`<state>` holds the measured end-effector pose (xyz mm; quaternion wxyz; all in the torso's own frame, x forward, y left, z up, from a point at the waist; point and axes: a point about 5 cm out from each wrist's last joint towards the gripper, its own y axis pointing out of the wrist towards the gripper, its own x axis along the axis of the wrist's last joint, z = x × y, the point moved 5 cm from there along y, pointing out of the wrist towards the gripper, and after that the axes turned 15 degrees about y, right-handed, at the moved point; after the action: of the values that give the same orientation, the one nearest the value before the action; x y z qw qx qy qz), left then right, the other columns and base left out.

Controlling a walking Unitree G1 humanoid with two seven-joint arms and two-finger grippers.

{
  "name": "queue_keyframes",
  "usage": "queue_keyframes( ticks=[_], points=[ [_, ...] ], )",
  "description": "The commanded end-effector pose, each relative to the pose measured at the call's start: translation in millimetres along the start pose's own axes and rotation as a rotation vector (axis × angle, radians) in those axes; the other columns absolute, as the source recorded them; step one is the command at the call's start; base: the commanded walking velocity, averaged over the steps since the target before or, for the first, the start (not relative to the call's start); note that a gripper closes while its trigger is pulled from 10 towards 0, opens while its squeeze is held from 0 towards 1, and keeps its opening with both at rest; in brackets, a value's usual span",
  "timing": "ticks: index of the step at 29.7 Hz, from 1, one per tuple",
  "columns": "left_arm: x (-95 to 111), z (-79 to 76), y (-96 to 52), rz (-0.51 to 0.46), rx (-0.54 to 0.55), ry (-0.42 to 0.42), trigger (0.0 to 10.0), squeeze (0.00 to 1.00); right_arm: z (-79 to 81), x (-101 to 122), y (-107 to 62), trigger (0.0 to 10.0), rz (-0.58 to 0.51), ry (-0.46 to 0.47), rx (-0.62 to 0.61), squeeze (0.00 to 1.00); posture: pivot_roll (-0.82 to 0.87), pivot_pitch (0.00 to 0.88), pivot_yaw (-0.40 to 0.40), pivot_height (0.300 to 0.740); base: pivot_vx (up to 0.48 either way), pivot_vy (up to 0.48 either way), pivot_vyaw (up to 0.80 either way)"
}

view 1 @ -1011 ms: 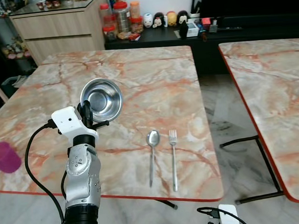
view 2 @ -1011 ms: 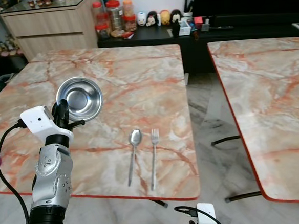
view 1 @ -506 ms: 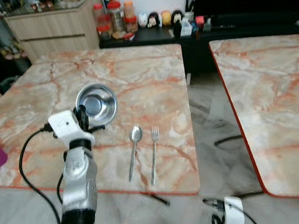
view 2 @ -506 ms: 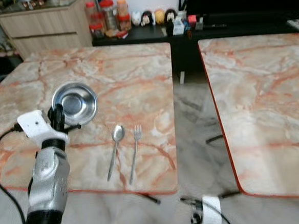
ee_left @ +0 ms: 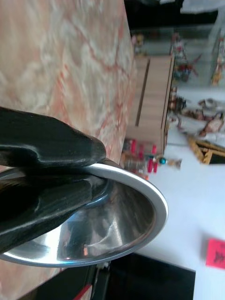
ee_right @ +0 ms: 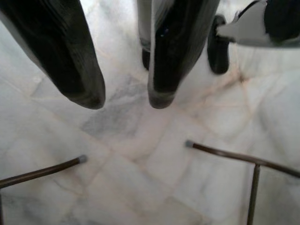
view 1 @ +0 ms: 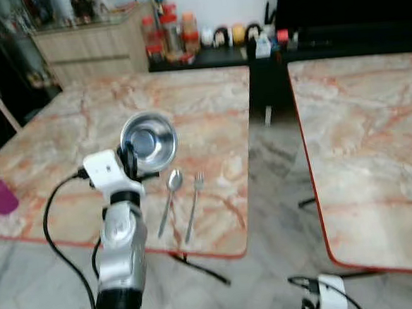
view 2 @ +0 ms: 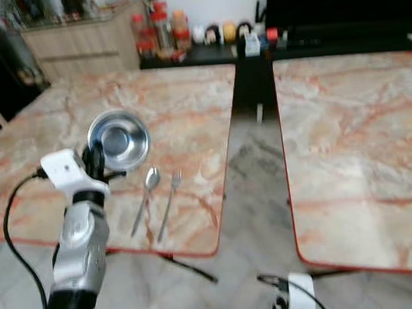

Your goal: Setting the table

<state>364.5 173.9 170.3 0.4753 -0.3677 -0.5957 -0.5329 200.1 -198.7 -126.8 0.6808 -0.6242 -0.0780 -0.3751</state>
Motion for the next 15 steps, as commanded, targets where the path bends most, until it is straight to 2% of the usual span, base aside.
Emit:
queue_keyframes(
  ticks=[1, 4, 5, 15],
  points=[
    [5.0, 6.7, 3.8, -0.018, 0.021, -0.003, 10.0, 0.00, 7.9, -0.7, 1.1, 10.0, 0.003, -0.004, 0.017, 0.00, 0.08, 0.002, 0.037, 0.740, 0.000, 0.000, 0.00],
    [5.5, 6.7, 4.4, -0.019, 0.020, -0.003, 10.0, 0.00, 8.6, -0.2, 1.2, 10.0, 0.000, 0.001, 0.018, 0.00, 0.08, 0.005, 0.038, 0.740, 0.000, 0.000, 0.00],
    [5.6, 6.6, 4.5, -0.020, 0.021, -0.005, 10.0, 0.00, 9.0, -0.3, 1.2, 10.0, 0.000, 0.003, 0.018, 0.00, 0.08, 0.004, 0.039, 0.740, 0.000, -0.480, 0.00],
    [6.1, 3.7, 3.6, -0.020, 0.014, -0.013, 10.0, 0.00, 9.4, -2.8, 0.8, 10.0, 0.004, 0.010, 0.017, 0.00, 0.08, 0.010, 0.042, 0.740, 0.000, 0.000, 0.00]
  ],
)
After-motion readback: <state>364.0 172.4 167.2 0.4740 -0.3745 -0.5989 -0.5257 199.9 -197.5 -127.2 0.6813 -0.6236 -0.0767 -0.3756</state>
